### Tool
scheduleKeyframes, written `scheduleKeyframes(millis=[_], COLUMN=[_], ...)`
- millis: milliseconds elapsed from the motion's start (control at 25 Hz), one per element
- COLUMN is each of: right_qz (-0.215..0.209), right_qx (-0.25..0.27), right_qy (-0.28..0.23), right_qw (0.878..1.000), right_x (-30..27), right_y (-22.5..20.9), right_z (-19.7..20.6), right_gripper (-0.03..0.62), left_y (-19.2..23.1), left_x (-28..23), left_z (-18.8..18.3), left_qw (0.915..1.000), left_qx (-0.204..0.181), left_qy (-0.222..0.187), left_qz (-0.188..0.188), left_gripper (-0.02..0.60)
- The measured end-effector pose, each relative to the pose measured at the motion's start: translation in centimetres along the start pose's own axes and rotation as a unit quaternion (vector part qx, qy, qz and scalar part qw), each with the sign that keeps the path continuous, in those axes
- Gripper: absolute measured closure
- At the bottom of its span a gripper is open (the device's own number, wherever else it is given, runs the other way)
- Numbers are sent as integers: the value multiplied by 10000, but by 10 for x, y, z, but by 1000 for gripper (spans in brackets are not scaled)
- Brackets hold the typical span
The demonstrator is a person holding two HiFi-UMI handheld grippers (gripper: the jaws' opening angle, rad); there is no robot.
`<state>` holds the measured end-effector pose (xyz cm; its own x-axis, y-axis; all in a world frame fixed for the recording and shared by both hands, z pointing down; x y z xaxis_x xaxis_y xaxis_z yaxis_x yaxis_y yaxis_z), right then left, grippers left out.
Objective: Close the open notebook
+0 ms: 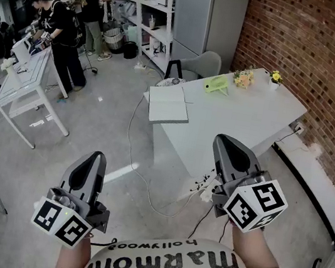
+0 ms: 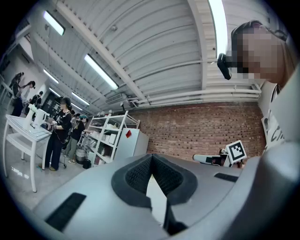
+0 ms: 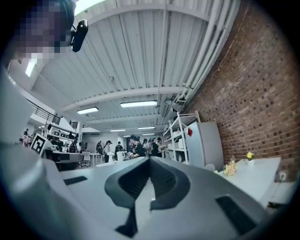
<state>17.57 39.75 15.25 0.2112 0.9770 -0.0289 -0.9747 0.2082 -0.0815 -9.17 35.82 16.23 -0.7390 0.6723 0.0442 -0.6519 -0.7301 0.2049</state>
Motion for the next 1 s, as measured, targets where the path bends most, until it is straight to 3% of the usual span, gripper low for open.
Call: scheduleKeyframes(millis=[480,1000], right_qz=[134,217], right_qx=[-332,-490], right_qy=[75,789], right_qw=[9993,9954], right_x=[-67,-105], right_y=[12,10], right_z=[23,61], right_gripper=[591,591], left_y=[74,119], left_x=[-25,-40], left_z=[4,44], left_qw=[9997,9969], left_qx=[45,524], left_qy=[99,577], left_qz=[224,39], left_gripper=[580,580])
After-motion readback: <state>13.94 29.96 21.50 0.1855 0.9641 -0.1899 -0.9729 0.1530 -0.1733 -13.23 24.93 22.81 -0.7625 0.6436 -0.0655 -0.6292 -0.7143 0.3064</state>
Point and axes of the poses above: the fingertips, and each gripper's own axes: x backward along the fingers, y to its left, z out of its underside, the point moved 2 cm from there along x, backward along the fingers, and after that the axes turned 6 degrees about y, right-handed, at the moved point
